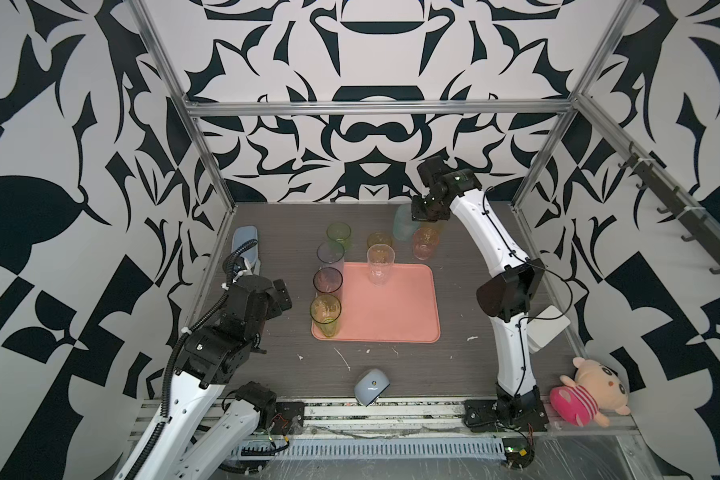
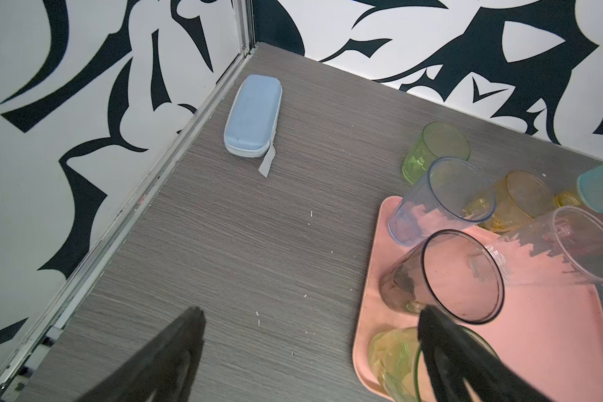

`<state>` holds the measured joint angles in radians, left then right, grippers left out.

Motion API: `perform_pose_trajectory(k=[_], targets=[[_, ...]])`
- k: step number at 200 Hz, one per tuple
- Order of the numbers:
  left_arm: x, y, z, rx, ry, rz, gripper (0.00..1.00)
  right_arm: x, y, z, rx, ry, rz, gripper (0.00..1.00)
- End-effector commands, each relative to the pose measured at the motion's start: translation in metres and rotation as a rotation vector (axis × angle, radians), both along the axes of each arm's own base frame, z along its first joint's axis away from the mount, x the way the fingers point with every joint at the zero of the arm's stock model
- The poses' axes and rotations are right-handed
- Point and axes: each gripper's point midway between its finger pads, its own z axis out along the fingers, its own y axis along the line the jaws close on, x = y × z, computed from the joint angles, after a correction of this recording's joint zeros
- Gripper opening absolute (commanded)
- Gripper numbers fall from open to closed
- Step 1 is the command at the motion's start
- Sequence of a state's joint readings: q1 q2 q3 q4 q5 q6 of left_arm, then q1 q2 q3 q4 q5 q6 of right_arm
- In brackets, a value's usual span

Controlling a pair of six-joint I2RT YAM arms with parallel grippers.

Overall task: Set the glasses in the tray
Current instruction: 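Lift the teal cup with the right gripper and carry it over the tray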

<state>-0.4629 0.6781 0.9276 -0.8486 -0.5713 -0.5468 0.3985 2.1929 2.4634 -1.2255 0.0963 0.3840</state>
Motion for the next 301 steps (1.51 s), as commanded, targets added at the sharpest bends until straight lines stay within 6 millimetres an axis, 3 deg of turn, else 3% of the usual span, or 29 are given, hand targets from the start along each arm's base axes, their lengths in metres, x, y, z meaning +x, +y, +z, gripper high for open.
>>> perform_pose_trajectory(k=[1,65,167,235,301], targets=[[0.001,-0.003,-0.005,-0.023,0.007,-0.003,0.99,-0.023,-0.006,0.034,-0.015,-0.040,0.012,0.00],[0.010,-0.010,-0.009,-0.054,-0.013,-0.007,1.00,-0.071,-0.014,0.059,-0.068,-0.055,0.046,0.00],[0.022,-0.014,-0.010,-0.063,-0.045,-0.002,1.00,-0.147,-0.037,0.065,-0.086,-0.075,0.054,0.00],[0.024,-0.018,-0.013,-0.075,-0.040,-0.007,1.00,-0.187,-0.045,0.049,-0.095,-0.043,0.059,0.00],[0.025,-0.020,-0.017,-0.083,-0.035,-0.009,0.99,-0.214,-0.039,0.027,-0.122,0.007,0.080,0.00]])
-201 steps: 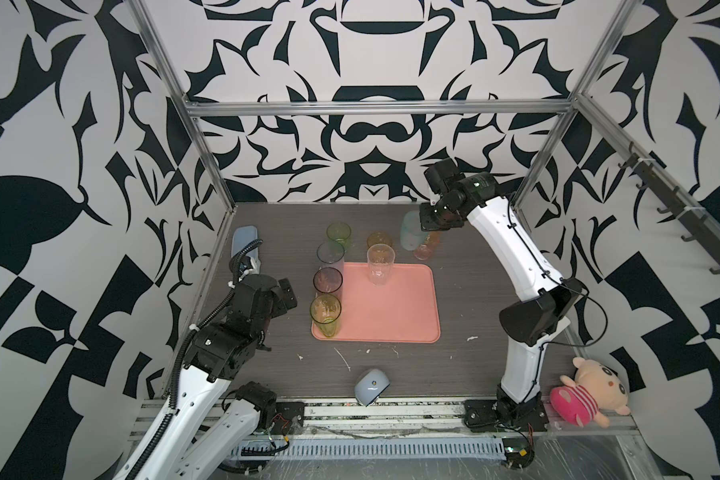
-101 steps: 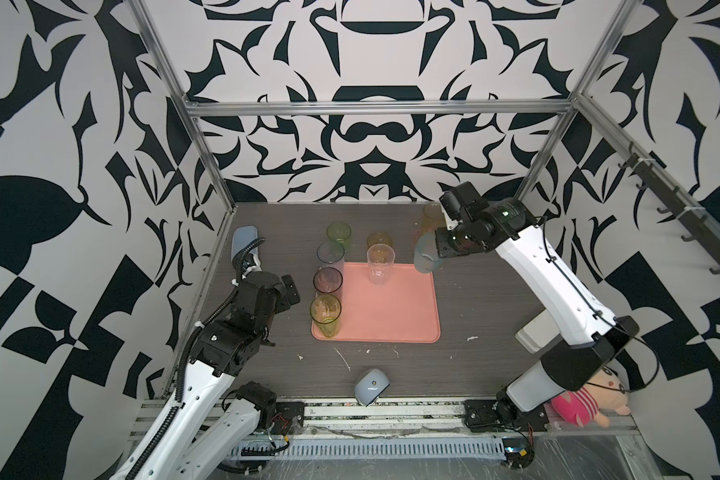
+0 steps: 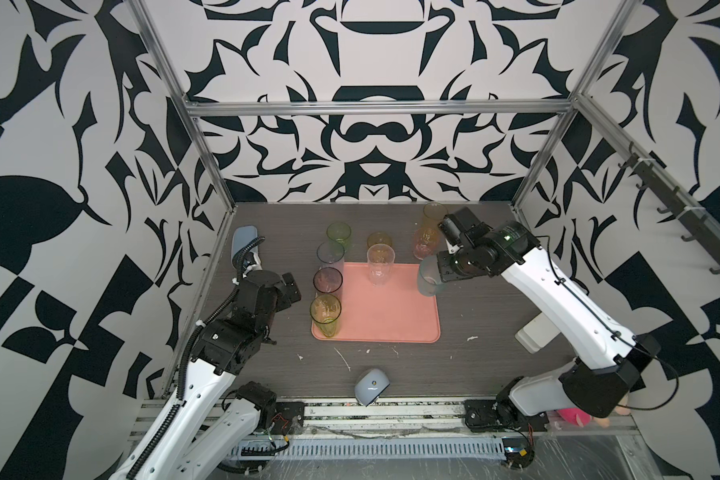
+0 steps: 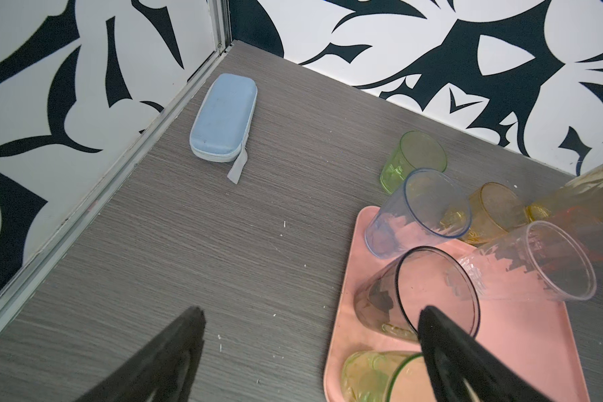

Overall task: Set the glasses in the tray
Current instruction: 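Lift the teal cup with the right gripper and carry it over the tray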

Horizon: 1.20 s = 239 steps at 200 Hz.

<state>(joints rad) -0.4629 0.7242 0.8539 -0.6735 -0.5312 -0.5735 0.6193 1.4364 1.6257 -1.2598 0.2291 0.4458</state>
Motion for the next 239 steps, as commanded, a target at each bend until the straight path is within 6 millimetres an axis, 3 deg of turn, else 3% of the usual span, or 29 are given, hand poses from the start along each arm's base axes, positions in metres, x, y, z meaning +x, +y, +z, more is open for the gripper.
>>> perform_pose_trajectory(k=[1,55,109,183,239], targets=[[0.001,0.000,-0.006,-0.015,0.007,0.008,0.99,-0.007,-0.002,0.006,0.011,-0.041,-0.024,0.00],[0.003,-0.001,-0.010,-0.009,0.014,0.007,0.99,-0.020,0.005,-0.013,0.000,-0.005,-0.016,0.00],[0.003,-0.003,-0.013,-0.011,0.022,0.002,0.99,-0.025,0.025,-0.043,0.016,0.044,0.004,0.00],[0.002,-0.002,-0.015,-0.013,0.024,0.004,0.99,-0.009,0.065,-0.084,0.086,0.089,0.013,0.00],[0.003,-0.003,-0.015,-0.014,0.025,0.003,1.00,0.010,0.089,-0.103,0.094,0.095,0.015,0.00]])
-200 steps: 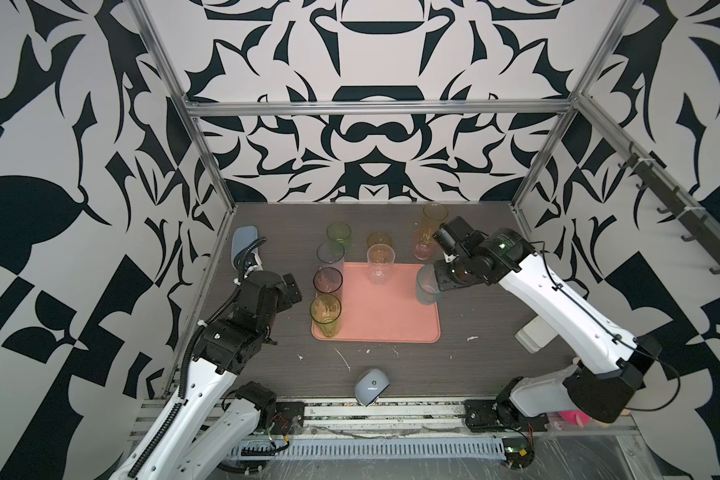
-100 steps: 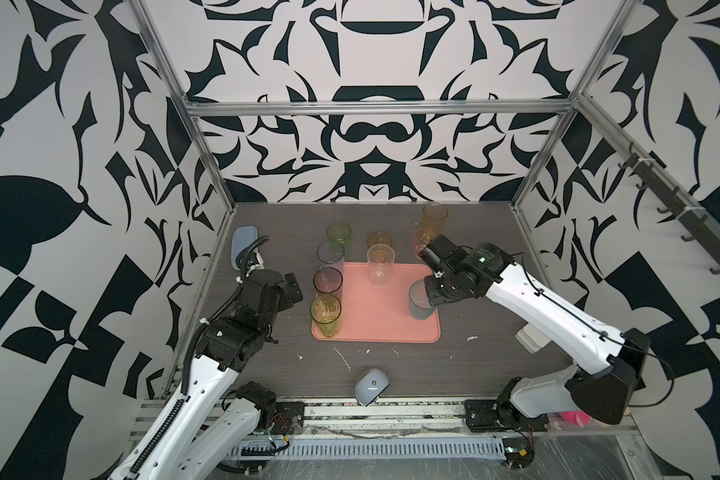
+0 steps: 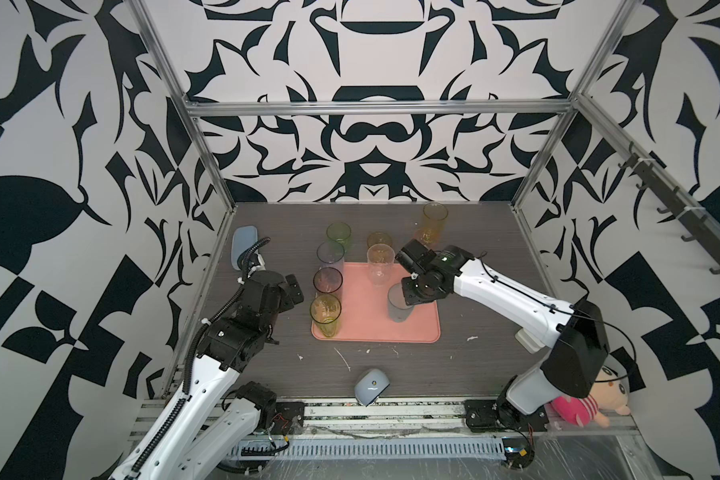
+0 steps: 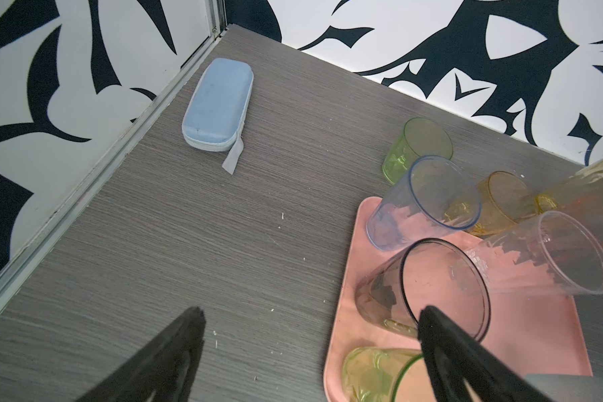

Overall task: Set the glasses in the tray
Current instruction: 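Lift the teal cup with the right gripper and carry it over the tray, then lower the teal cup onto the tray beside the clear cup and open the right gripper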

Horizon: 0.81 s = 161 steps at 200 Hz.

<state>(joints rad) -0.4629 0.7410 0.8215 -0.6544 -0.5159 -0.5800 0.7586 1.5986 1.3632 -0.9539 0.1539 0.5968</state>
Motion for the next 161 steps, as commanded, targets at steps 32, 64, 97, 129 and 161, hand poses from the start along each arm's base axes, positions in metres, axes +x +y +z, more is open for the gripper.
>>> perform_pose_trajectory(k=[32,64,97,129,161], targets=[[0.001,0.000,-0.001,-0.016,-0.005,0.010,0.99,0.021,0.026,0.002,0.056,-0.044,-0.017,0.00],[0.000,0.001,-0.004,-0.011,0.002,0.012,0.99,0.025,0.040,-0.009,0.065,-0.019,-0.001,0.00],[-0.001,0.002,-0.004,-0.007,0.001,0.015,1.00,0.028,0.053,-0.013,0.046,-0.014,0.024,0.00],[-0.003,0.004,-0.005,0.000,0.003,0.018,0.99,0.032,0.060,-0.015,0.038,-0.014,0.031,0.00],[-0.003,0.005,-0.004,0.001,-0.001,0.021,1.00,0.035,0.060,-0.015,0.019,-0.019,0.030,0.00]])
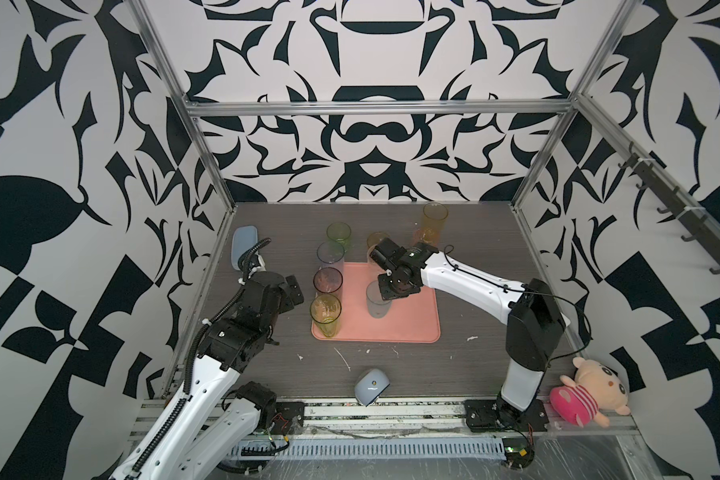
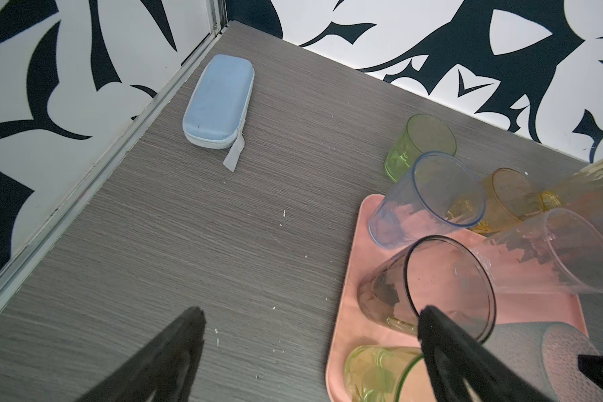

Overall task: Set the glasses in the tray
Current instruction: 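Lower the teal cup onto the tray beside the clear cup and open the right gripper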

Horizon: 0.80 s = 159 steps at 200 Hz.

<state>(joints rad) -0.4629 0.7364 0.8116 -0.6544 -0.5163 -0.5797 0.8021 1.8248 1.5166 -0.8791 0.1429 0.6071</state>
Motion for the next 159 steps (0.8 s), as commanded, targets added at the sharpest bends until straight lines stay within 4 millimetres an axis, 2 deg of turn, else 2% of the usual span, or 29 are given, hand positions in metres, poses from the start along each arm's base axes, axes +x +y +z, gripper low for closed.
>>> perform_pose_trajectory(k=[1,159], targets=[[-0.002,0.004,-0.001,-0.002,-0.006,0.021,1.00,0.006,0.004,0.012,0.007,-0.026,-0.008,0.00],[-0.002,0.005,0.001,0.004,-0.007,0.023,1.00,0.021,-0.001,0.015,-0.059,-0.057,-0.020,0.00]])
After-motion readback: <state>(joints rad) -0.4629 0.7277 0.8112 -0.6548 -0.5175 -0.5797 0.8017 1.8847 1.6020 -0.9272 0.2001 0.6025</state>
